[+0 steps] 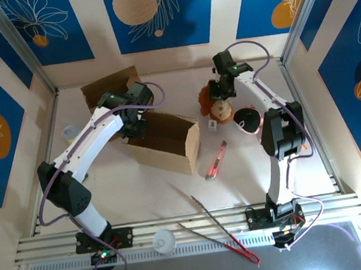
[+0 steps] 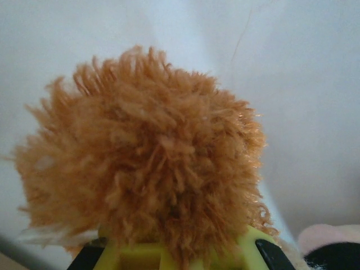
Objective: Unpack the express box
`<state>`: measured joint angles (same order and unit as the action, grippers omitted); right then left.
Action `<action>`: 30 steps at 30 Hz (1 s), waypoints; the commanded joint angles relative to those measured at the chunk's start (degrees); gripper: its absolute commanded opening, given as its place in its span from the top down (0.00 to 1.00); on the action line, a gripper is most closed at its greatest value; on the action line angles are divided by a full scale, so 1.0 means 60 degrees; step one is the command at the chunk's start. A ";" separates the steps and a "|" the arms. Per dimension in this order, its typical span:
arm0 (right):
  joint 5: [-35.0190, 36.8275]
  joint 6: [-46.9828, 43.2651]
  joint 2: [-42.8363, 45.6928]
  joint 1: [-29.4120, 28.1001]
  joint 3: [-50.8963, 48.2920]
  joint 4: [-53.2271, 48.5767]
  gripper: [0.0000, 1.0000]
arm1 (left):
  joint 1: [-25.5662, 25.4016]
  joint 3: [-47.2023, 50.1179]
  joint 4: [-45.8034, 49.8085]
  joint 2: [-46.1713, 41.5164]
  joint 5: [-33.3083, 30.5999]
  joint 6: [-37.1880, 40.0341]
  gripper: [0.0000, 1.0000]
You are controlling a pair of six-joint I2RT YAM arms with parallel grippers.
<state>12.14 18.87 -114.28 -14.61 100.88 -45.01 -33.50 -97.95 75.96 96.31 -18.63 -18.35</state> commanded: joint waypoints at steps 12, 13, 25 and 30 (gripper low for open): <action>-0.0089 0.0165 -0.1138 0.0144 0.0507 0.0735 1.00 | 0.0186 -0.0645 -0.0434 0.0399 -0.0096 -0.0589 0.61; -0.0076 0.0156 -0.1163 0.0150 0.0528 0.0721 0.96 | 0.0187 -0.0652 -0.0512 0.0377 -0.0040 -0.0590 0.54; 0.0097 -0.0156 -0.0015 0.0220 0.1134 -0.0073 0.36 | 0.0186 -0.1962 -0.0737 -0.0070 0.0229 -0.0264 0.00; 0.0097 -0.0269 0.1585 0.0223 0.0914 -0.0269 0.12 | 0.0182 -0.2562 -0.1389 -0.0891 -0.0345 0.0357 0.00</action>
<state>13.04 17.76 -113.99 -13.56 104.73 -45.71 -32.99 -110.85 69.73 95.90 -17.82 -19.03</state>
